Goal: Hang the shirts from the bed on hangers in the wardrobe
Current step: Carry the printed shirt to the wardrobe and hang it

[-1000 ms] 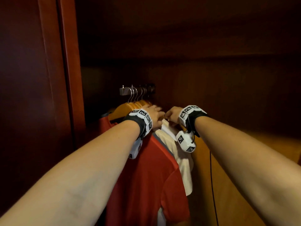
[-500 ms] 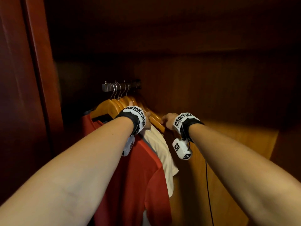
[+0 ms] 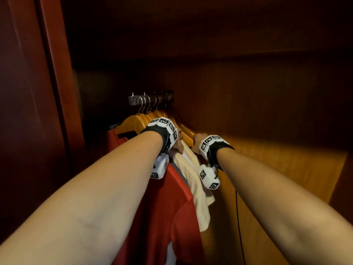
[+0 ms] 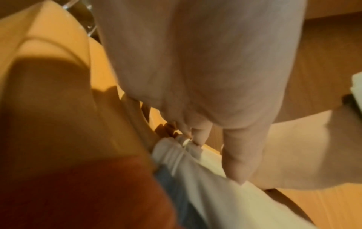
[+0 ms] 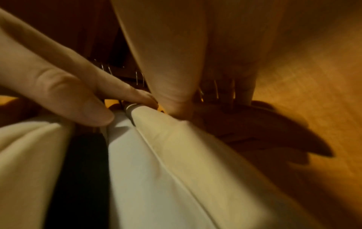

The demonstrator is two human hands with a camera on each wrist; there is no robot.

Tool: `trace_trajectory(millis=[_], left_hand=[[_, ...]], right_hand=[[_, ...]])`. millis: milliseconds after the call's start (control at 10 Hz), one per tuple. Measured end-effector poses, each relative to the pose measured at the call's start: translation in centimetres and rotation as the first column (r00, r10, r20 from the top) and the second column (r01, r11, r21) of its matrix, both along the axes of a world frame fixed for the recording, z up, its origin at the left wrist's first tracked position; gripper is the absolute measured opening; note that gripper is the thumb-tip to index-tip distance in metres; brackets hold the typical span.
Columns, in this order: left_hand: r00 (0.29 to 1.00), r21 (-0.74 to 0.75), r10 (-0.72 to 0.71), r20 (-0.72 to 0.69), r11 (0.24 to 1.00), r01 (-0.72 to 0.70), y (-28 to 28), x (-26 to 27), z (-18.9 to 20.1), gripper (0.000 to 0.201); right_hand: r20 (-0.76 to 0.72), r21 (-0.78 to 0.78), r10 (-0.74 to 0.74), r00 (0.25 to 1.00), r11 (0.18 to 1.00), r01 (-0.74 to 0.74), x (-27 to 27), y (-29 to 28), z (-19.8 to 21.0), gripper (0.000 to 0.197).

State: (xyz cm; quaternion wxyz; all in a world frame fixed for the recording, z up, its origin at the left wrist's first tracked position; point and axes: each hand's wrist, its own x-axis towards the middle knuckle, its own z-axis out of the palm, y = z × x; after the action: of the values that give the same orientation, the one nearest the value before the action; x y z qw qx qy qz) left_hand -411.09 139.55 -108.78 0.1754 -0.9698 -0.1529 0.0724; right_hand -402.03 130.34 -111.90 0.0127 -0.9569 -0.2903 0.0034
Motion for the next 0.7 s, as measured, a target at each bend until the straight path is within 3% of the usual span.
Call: trace_trajectory(millis=[100,200,300,400,500,600,700], left_hand=[[0.994,-0.101,-0.019,0.106,0.994,0.030,0.7,-1.0,0.5,0.119],[0.997,-0.155,0.022,0.076,0.988,-0.010,0.1,-2.5,2.2,0.114],[0.997,-0.176,0.064,0.032,0.983,-0.058,-1.0,-4.1,4.4,0.077],[0.994,-0.282,0.078,0.070,0.958,-0.055,-0.4,-3.8,4.4,0.064],[0.989,-0.344,0.089,0.122,0.938,-0.041,-0.3,-3.2,4.1,0.059],[0.987,-0.308,0.060,0.151,0.951,-0.010,-0.5,-3.7,4.1,0.063],[0.977,-0.426,0.073,0.198,0.905,0.018,0.3,-2.9,3.4,0.049]], right_hand=[[0.015,0.093,-0.014,1.000,0.996,0.013,-1.7,-0.3,0.5,0.046],[-0.006,0.193,0.009,1.000,0.981,-0.007,-2.0,-0.2,0.7,0.056],[0.012,0.261,0.003,1.000,0.965,-0.006,-1.9,-0.4,0.9,0.039],[0.017,0.319,-0.034,0.999,0.947,0.027,-2.0,-0.9,1.5,0.031],[0.067,0.320,-0.048,0.997,0.947,0.024,-1.6,-1.6,2.0,0.026],[0.133,0.313,-0.057,0.989,0.950,0.012,-1.7,-2.1,1.9,0.026],[0.181,0.313,-0.059,0.982,0.950,-0.001,-1.8,-2.5,1.8,0.024]])
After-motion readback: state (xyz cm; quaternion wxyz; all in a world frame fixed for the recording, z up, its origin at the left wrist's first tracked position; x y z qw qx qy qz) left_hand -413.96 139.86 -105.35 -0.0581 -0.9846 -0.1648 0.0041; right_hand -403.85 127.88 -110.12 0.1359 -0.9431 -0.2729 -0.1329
